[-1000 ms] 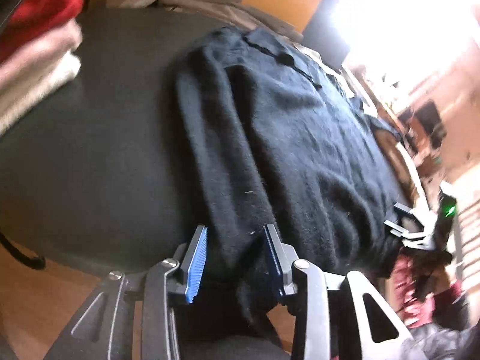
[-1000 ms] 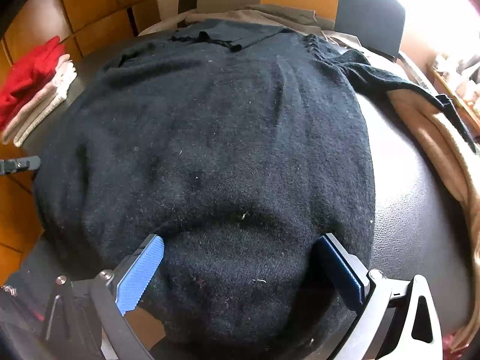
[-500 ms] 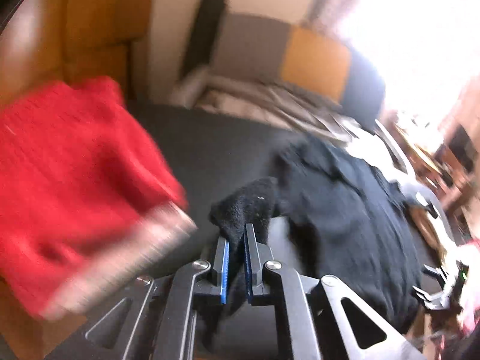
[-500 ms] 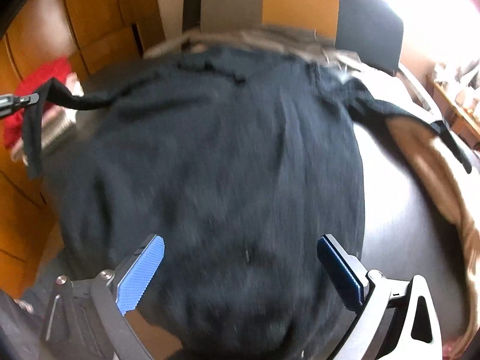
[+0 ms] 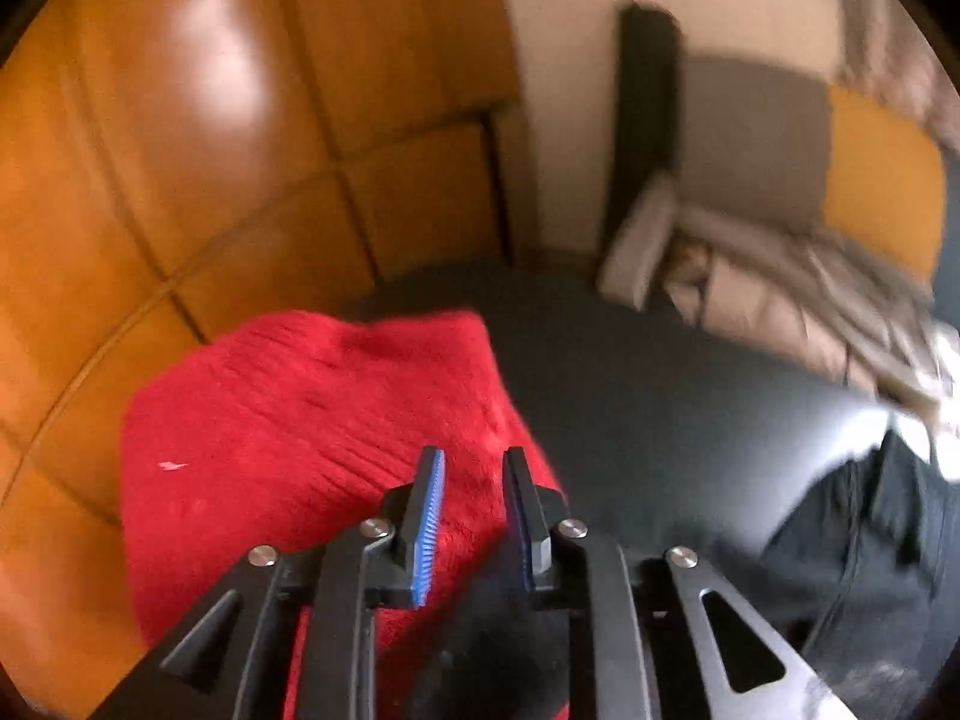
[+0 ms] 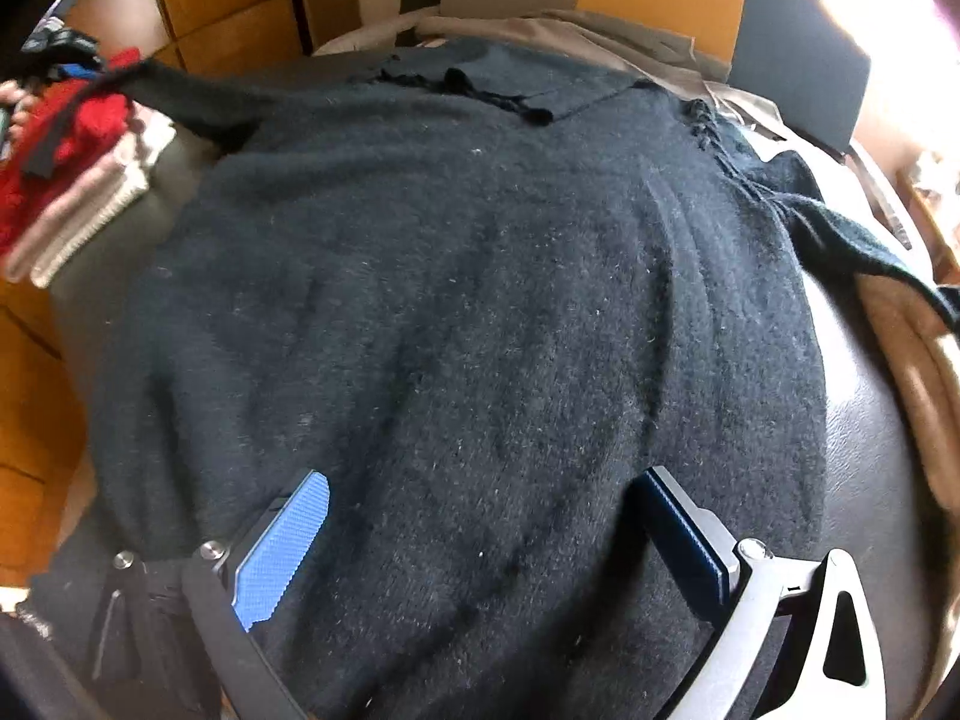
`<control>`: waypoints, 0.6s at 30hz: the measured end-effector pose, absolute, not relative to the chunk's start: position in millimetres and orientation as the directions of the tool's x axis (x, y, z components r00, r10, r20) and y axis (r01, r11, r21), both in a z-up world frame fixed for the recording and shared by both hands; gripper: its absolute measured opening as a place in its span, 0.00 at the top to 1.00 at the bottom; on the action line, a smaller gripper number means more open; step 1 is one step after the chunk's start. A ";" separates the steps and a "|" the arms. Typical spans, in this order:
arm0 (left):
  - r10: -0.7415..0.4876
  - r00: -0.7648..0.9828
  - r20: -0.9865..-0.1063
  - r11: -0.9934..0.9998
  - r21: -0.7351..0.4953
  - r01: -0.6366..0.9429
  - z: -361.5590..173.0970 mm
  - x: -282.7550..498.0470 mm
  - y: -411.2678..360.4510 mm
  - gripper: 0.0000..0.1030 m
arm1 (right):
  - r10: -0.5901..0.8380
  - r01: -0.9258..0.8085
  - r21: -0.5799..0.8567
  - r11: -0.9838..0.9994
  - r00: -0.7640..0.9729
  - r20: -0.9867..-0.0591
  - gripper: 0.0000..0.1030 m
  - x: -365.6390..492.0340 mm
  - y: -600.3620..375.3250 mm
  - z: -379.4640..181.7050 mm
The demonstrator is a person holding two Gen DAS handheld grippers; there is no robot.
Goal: Fold clothes
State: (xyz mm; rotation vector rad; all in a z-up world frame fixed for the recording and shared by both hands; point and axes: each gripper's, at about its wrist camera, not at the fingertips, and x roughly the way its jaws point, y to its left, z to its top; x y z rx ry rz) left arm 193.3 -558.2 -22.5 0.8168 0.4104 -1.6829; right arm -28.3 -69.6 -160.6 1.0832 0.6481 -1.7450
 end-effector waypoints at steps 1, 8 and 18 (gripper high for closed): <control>-0.678 -0.135 -0.722 -0.340 0.146 0.929 -34.1 181.0 -538.5 0.80 | -0.454 0.912 0.067 -0.404 -0.137 -0.880 0.00 -30.5 -67.0 -158.4; -0.416 -0.358 -0.836 -0.730 0.072 0.680 -114.8 95.3 -401.2 0.79 | -0.441 0.888 0.037 -0.458 -0.190 -0.877 0.01 -83.5 -57.7 -158.3; -0.207 -0.377 -0.903 -0.905 0.030 0.425 -184.0 44.1 -322.7 0.75 | -0.456 0.816 0.055 -0.575 -0.264 -0.850 0.00 -100.6 -9.5 -163.2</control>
